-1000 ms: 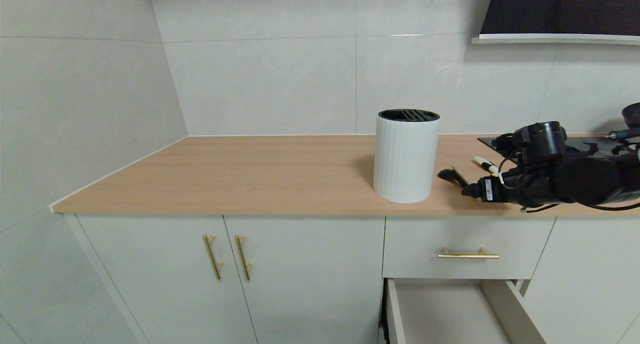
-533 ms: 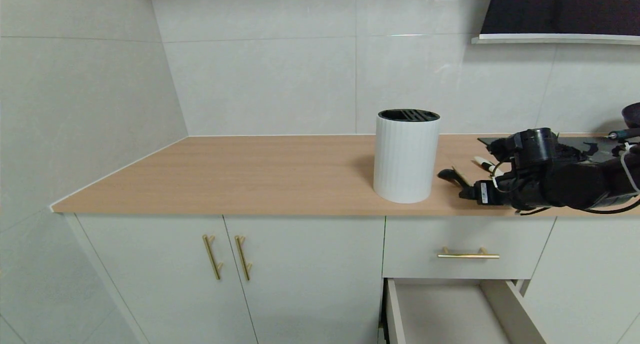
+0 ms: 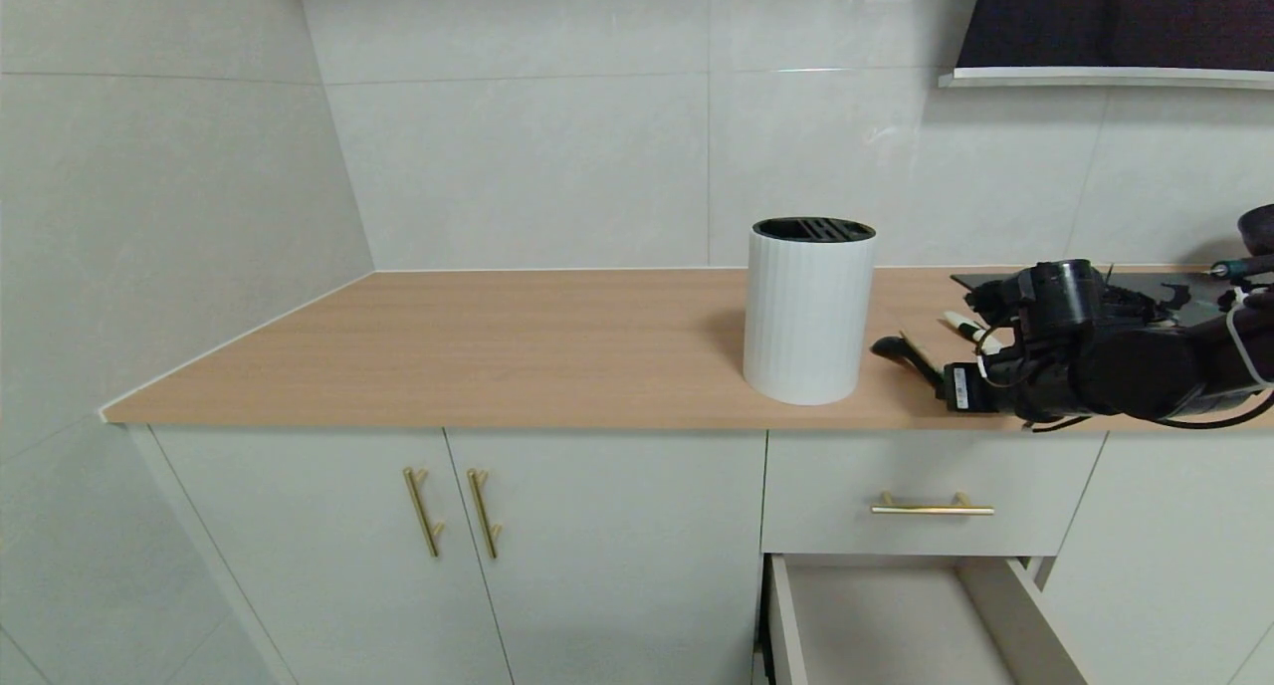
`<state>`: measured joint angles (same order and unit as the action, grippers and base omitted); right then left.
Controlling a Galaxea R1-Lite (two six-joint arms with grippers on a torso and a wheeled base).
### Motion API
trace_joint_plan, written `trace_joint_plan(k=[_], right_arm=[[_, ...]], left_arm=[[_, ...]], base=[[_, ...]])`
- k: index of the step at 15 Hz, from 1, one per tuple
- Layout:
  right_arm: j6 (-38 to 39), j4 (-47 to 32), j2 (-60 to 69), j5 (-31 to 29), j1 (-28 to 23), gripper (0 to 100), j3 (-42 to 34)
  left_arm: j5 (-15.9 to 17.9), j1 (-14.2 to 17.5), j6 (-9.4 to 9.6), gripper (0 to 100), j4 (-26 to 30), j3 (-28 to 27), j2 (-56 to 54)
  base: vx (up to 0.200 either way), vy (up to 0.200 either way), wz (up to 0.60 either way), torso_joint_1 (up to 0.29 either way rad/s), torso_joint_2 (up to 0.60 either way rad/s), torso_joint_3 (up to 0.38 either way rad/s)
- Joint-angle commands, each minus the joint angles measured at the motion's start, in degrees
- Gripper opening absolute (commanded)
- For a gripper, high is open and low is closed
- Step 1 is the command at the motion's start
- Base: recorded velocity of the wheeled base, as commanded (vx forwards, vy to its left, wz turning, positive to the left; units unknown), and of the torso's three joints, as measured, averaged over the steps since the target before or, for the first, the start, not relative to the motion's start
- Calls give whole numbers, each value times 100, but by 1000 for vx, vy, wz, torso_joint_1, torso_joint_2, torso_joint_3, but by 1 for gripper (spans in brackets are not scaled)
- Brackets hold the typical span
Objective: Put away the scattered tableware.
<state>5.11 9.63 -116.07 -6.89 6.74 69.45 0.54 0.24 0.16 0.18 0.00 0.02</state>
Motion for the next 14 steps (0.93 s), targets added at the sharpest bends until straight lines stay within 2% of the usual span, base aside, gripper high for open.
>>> trace_joint_plan(k=[1,9,14], right_arm=[[-1,4,31,3,3,0,-2],[8,-67,401,3,-6,0,-63],[386,-1429,2106,284,-6,0,-520]], left_arm=[[-1,2,2,100,-1,0,-2],[-1,2,2,100,-1,0,-2],[-1,2,2,100,-1,0,-2]], base=[[0,0,0,0,0,0],[0,0,0,0,0,0],[0,0,0,0,0,0]])
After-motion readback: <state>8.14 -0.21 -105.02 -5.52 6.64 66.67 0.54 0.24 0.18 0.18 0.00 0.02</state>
